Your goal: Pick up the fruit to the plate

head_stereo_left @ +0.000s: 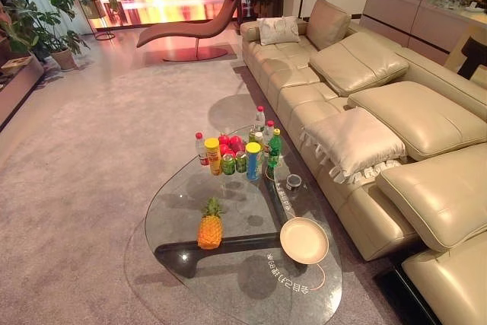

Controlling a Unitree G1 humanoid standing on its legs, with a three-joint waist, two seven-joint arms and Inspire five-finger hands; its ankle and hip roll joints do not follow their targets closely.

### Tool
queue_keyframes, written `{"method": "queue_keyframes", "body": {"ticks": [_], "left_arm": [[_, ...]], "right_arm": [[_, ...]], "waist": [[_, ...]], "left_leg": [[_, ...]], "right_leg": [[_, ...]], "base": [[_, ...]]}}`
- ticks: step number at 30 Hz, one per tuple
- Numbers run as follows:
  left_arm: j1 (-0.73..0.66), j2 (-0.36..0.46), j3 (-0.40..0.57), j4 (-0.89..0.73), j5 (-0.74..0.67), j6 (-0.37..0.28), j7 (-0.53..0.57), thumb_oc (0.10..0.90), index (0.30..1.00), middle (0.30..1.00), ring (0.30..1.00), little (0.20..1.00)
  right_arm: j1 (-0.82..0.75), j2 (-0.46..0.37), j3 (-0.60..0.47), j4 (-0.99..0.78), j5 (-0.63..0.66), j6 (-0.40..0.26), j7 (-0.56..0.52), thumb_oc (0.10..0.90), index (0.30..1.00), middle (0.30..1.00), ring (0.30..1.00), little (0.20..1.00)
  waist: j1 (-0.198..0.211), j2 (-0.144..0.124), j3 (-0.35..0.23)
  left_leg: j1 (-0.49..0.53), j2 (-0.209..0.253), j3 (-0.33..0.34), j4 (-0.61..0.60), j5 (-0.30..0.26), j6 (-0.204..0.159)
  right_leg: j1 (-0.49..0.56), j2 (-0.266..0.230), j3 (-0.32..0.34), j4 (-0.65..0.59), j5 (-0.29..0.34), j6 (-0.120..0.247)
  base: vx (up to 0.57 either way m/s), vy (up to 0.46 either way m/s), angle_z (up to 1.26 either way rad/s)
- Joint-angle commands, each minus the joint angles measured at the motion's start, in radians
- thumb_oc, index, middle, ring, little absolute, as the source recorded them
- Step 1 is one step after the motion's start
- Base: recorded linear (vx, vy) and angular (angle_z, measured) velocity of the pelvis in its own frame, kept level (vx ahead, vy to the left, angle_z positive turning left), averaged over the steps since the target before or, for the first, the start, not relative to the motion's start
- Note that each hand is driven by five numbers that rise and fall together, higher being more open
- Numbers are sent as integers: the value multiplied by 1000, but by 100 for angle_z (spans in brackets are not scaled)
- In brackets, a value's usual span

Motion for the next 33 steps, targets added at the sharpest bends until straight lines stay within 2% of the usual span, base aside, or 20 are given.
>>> {"method": "queue_keyframes", "body": {"ticks": [1, 7, 23, 33], "left_arm": [[-83, -5, -20, 48, 55, -8, -5, 800, 900, 900, 900, 900], [-85, -5, -24, 50, 58, -10, -10, 800, 900, 900, 900, 900], [-88, 2, -15, 57, 86, -40, 65, 800, 900, 900, 900, 900], [-106, 37, 19, 35, 55, -135, 173, 800, 900, 900, 900, 900]], "right_arm": [[-78, 38, 23, 40, 19, 21, -1, 800, 900, 900, 900, 900], [-79, 38, 26, 46, 10, 22, -3, 800, 900, 900, 900, 900], [-81, 28, 18, 68, 7, 17, -4, 800, 900, 900, 900, 900], [-97, -7, 8, 61, 15, 22, -2, 800, 900, 900, 900, 900]], "waist": [[13, -20, 39], [12, -18, 38], [6, -14, 43], [0, -8, 82]], "left_leg": [[21, -111, -19, 13, -97, 48], [27, -111, -21, 11, -99, 48], [31, -107, -15, 12, -98, 45], [5, -104, -4, 23, -91, 42]], "right_leg": [[33, 75, -5, 17, -71, -33], [38, 75, -6, 15, -72, -33], [41, 76, -6, 17, -75, -33], [12, 74, 6, 24, -70, -34]], "base": [[7, 0, 3], [5, 1, 2], [0, 0, 0], [-4, 10, -1]]}}
